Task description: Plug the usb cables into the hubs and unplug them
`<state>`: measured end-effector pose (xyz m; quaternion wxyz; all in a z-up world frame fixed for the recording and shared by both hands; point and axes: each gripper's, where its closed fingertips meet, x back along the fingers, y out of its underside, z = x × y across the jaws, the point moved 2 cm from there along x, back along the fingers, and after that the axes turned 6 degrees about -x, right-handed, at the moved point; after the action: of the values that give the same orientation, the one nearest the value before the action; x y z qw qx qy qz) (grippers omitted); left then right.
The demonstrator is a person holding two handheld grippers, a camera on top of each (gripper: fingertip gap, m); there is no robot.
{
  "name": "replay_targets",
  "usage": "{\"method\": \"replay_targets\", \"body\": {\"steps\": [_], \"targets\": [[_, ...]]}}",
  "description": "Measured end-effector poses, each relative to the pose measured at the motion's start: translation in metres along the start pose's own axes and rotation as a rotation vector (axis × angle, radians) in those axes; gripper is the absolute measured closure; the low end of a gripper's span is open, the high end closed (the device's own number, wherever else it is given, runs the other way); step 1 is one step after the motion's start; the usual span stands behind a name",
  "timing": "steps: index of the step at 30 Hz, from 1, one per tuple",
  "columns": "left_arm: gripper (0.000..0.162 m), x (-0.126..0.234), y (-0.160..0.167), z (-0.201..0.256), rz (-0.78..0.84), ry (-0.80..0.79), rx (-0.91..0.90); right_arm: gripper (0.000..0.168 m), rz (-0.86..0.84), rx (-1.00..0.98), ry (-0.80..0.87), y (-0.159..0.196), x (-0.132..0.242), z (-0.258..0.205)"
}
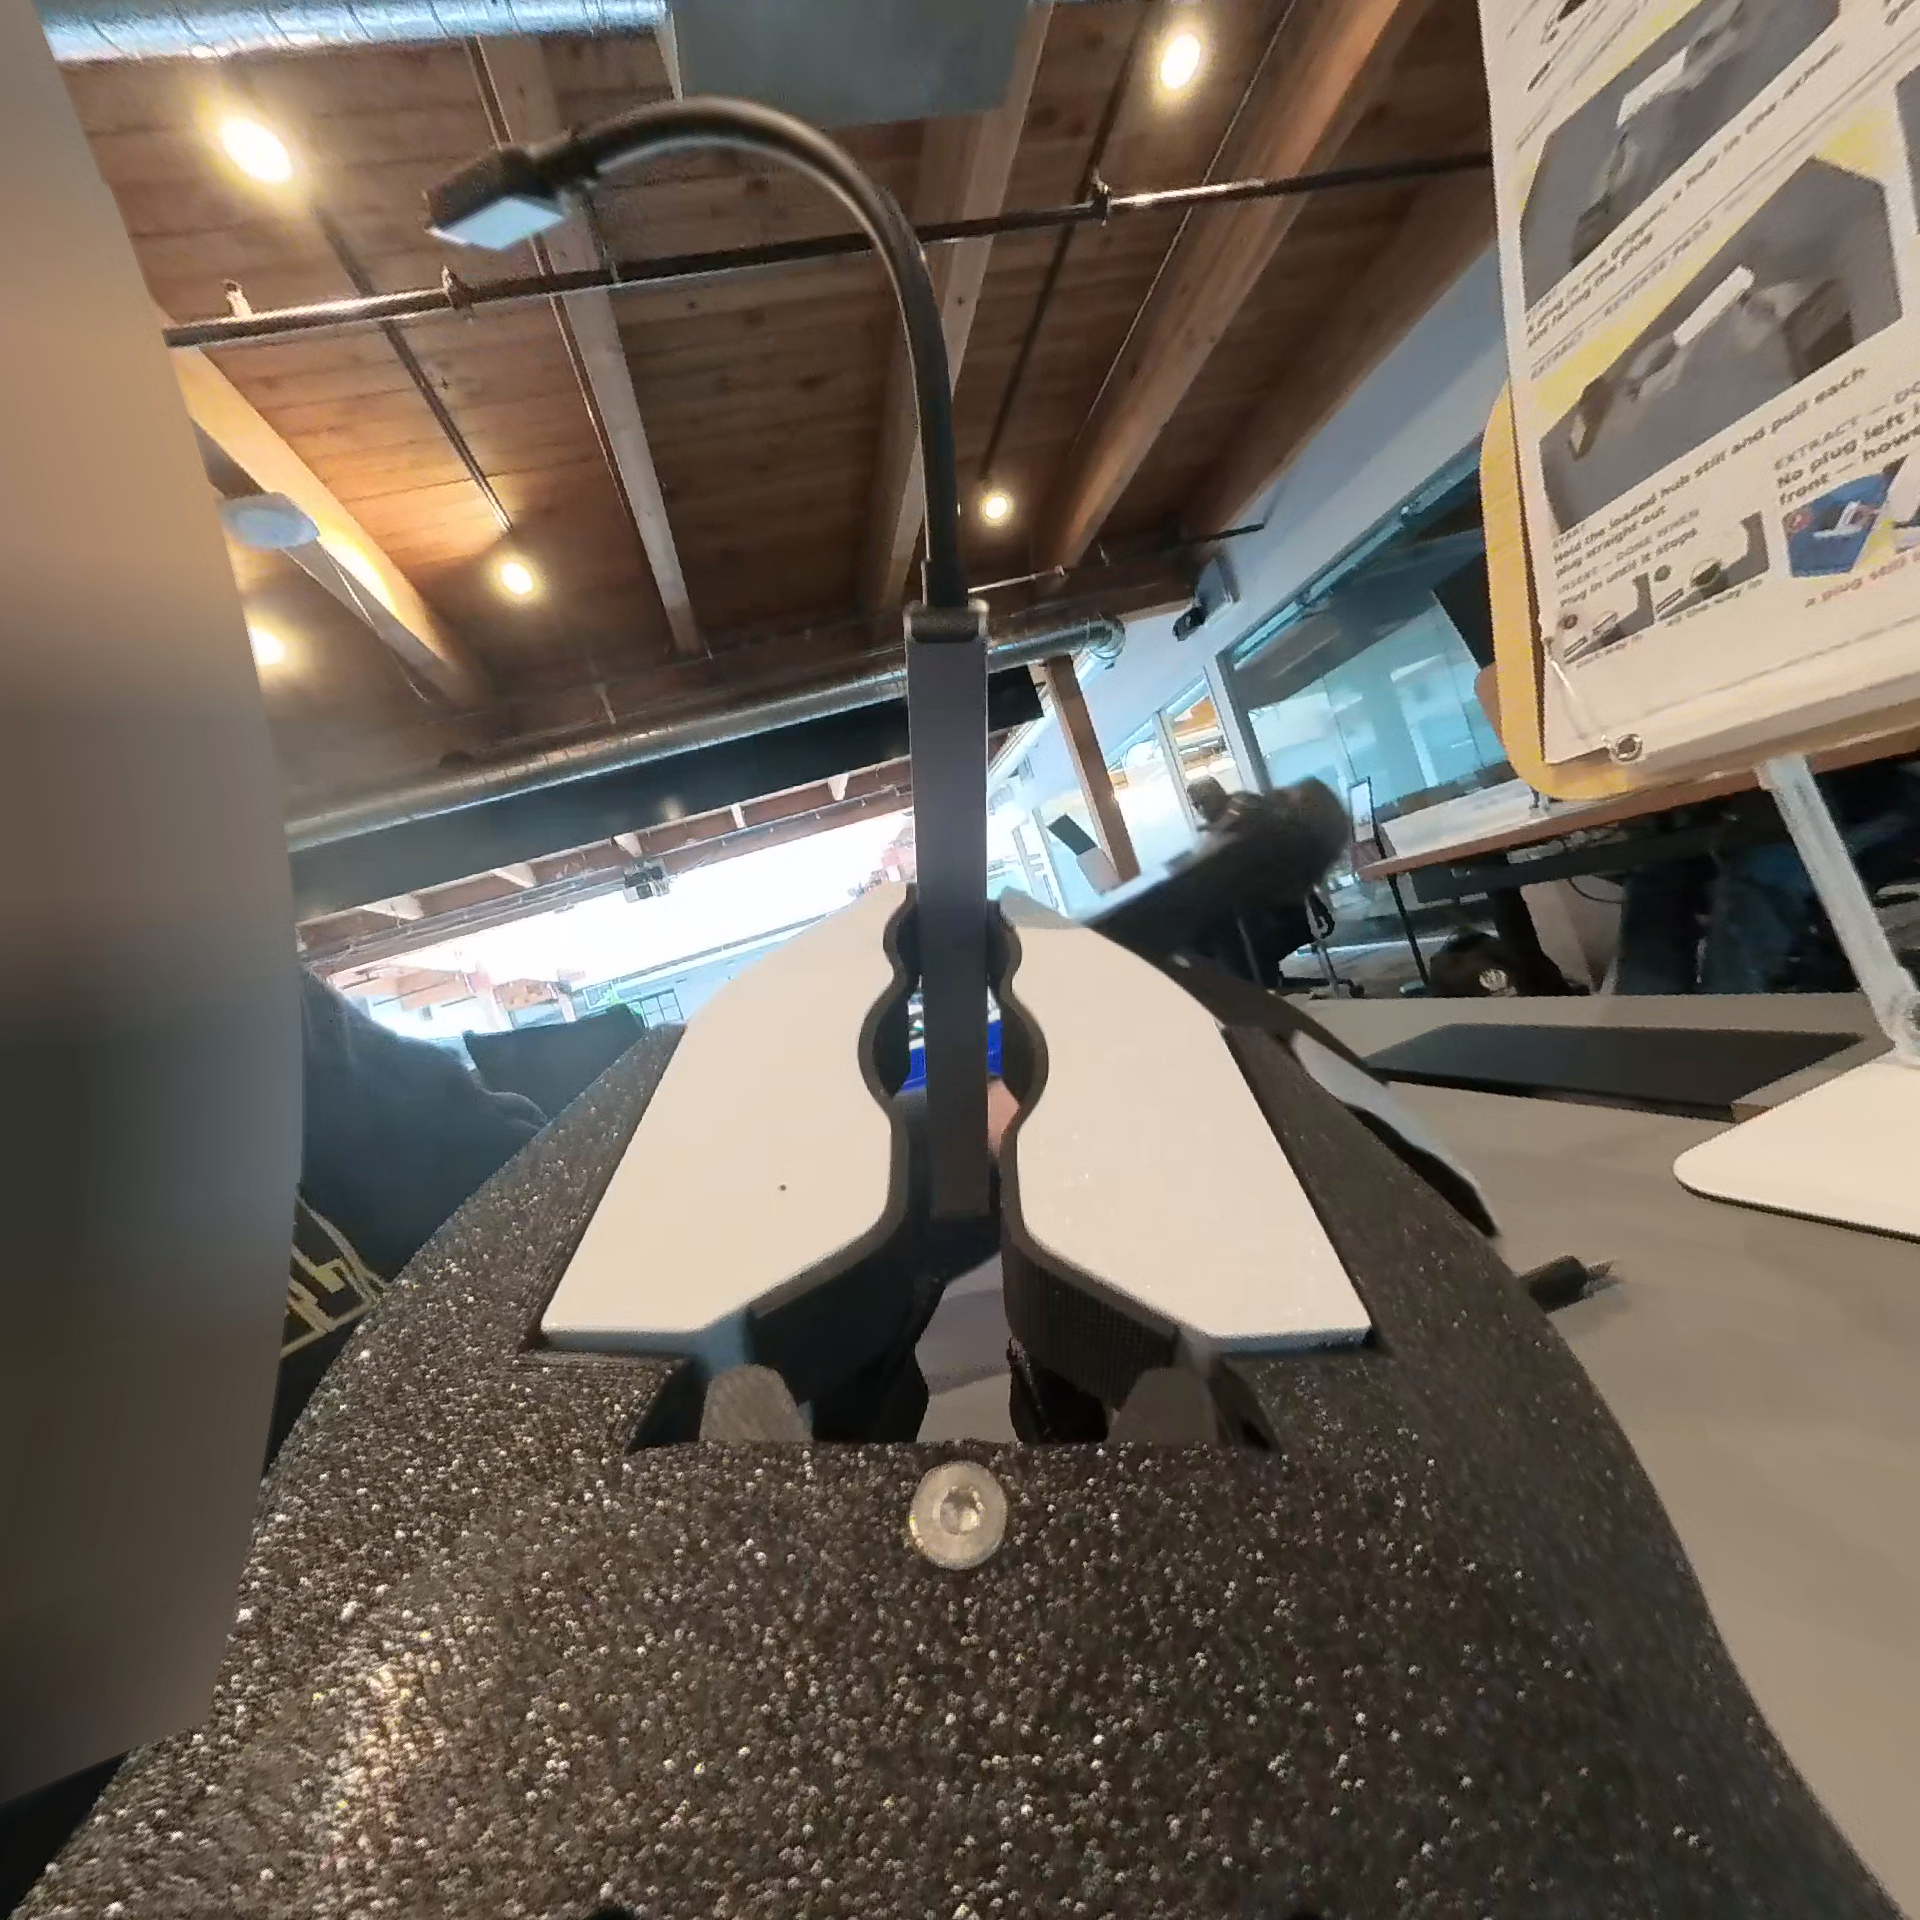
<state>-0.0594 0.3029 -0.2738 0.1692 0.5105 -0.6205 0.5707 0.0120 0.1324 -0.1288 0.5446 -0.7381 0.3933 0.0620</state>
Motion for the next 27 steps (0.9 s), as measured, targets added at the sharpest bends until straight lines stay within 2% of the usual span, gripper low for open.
{"method": "replay_targets", "body": {"steps": [3,8,10,13,16,18,20,23,27], "targets": [[0.140,-0.008,-0.003,-0.001,-0.021,-0.027,-0.009,0.156,0.006,-0.002,-0.003,-0.001,0.001,0.000],[0.129,-0.017,-0.006,-0.001,-0.090,-0.078,-0.054,0.156,0.008,-0.008,-0.010,-0.001,0.001,0.001],[0.130,-0.018,-0.008,-0.003,-0.102,-0.103,-0.071,0.156,0.008,-0.008,-0.012,-0.001,0.001,0.000],[0.145,-0.020,-0.005,-0.006,-0.139,-0.154,-0.107,0.156,0.010,-0.001,-0.013,-0.002,0.002,-0.001],[0.149,-0.013,0.000,-0.006,-0.169,-0.149,-0.159,0.156,0.019,0.004,-0.003,-0.004,0.004,0.001],[0.153,0.002,-0.001,-0.001,-0.079,-0.118,-0.166,0.156,0.026,0.006,0.005,-0.006,0.007,0.002],[0.154,0.023,-0.005,0.012,0.074,-0.005,-0.176,0.156,0.027,0.010,0.009,-0.007,0.008,0.002],[0.154,0.066,-0.012,0.025,0.356,0.185,-0.162,0.156,0.017,0.015,-0.008,-0.007,0.009,-0.002],[0.154,0.138,-0.015,0.039,0.772,0.341,-0.313,0.156,-0.029,0.013,-0.067,0.002,0.006,-0.011]]}}
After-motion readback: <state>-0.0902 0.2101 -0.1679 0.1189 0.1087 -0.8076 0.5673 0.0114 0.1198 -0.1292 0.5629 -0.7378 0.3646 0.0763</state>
